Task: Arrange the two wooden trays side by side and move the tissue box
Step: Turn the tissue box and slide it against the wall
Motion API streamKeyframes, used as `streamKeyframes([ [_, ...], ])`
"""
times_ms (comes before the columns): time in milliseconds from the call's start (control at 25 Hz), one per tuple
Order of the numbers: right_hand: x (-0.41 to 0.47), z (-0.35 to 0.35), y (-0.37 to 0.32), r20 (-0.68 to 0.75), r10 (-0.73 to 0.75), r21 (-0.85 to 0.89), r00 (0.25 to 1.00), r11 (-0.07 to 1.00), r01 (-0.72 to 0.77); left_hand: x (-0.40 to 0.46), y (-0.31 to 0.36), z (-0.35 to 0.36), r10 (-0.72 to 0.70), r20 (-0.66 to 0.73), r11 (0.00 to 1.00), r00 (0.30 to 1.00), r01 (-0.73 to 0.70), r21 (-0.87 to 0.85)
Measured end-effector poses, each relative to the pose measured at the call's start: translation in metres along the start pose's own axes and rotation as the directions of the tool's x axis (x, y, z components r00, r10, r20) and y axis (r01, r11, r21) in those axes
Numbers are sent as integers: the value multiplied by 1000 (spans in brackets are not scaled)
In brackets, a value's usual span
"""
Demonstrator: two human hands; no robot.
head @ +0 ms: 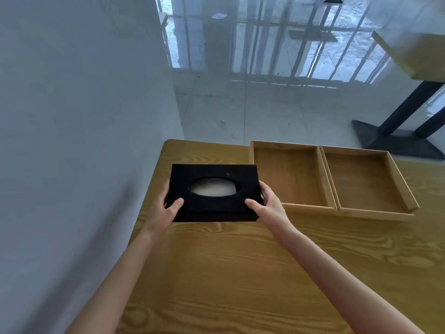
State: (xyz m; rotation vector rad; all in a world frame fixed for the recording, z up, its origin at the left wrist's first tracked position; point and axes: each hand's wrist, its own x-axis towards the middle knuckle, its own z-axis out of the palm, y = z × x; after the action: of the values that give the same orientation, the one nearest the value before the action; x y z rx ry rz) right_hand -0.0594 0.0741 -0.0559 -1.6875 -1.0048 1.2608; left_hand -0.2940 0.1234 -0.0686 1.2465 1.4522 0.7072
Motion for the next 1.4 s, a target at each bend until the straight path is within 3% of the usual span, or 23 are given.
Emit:
streamKeyframes([
  [280,62,19,-12,29,7,-22,1000,1000,-7,55,-5,-12,-17,-36,999,999,16,-28],
  [640,103,32,0,116,48,-115,992,993,-34,96,-19,-17,-40,-12,998,999,41,56],
  [840,103,33,8,163,-15,-245,986,968,56,89,-16,-11,103,-49,946,993,-82,315],
  [960,101,33,9,143,-101,-385,984,911,149,79,-16,-7,147,14,798,989,-127,589],
  [1080,101,36,12,175,-316,-699,932,627,344,80,-28,-4,258,78,506,963,-203,838],
  [1160,103,35,14,230,-396,-764,889,492,417,84,-32,0,333,123,381,935,-253,889],
  [1280,109,32,15,279,-408,-797,869,407,447,91,-30,5,326,153,383,933,-278,881],
  [1400,116,36,12,280,-415,-805,866,390,447,102,-23,3,302,155,287,940,-245,926],
])
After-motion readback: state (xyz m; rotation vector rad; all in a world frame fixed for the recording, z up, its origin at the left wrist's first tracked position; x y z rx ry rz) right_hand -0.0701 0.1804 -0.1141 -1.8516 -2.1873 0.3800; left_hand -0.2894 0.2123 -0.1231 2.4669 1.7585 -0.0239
